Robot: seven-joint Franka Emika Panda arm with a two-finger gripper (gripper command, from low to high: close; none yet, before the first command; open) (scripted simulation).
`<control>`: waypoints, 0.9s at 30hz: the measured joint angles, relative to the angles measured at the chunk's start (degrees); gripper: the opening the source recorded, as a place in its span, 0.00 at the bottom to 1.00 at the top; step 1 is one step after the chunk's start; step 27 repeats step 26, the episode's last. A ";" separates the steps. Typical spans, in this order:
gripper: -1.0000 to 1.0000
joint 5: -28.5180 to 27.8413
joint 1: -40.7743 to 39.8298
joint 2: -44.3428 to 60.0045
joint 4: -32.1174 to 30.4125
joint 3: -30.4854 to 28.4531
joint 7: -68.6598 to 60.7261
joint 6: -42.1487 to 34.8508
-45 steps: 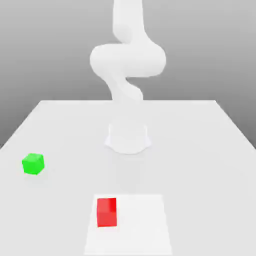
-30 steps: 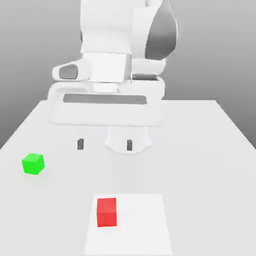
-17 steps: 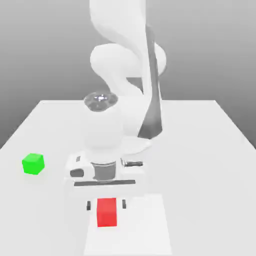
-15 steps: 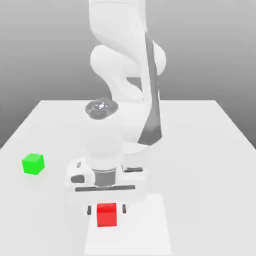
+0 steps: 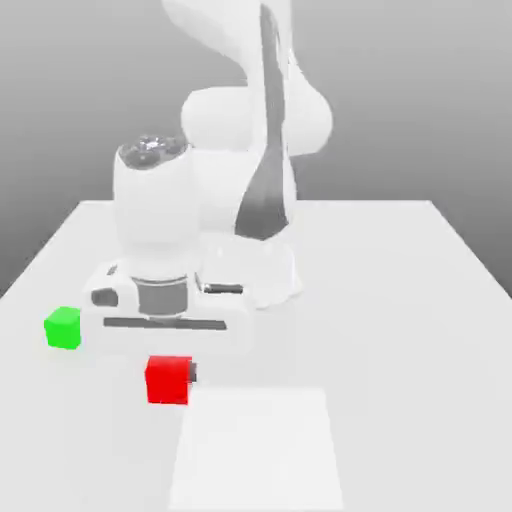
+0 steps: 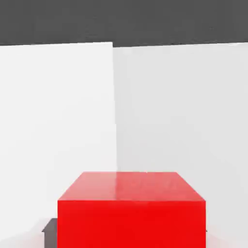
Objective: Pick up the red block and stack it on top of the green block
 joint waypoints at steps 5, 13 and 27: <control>0.00 -3.51 -10.64 -4.58 -2.22 -6.79 -2.38 -2.12; 0.00 -1.06 -19.55 -6.68 -4.52 -17.60 -9.64 -2.57; 1.00 15.84 -15.63 6.46 -4.02 -17.80 -21.65 8.96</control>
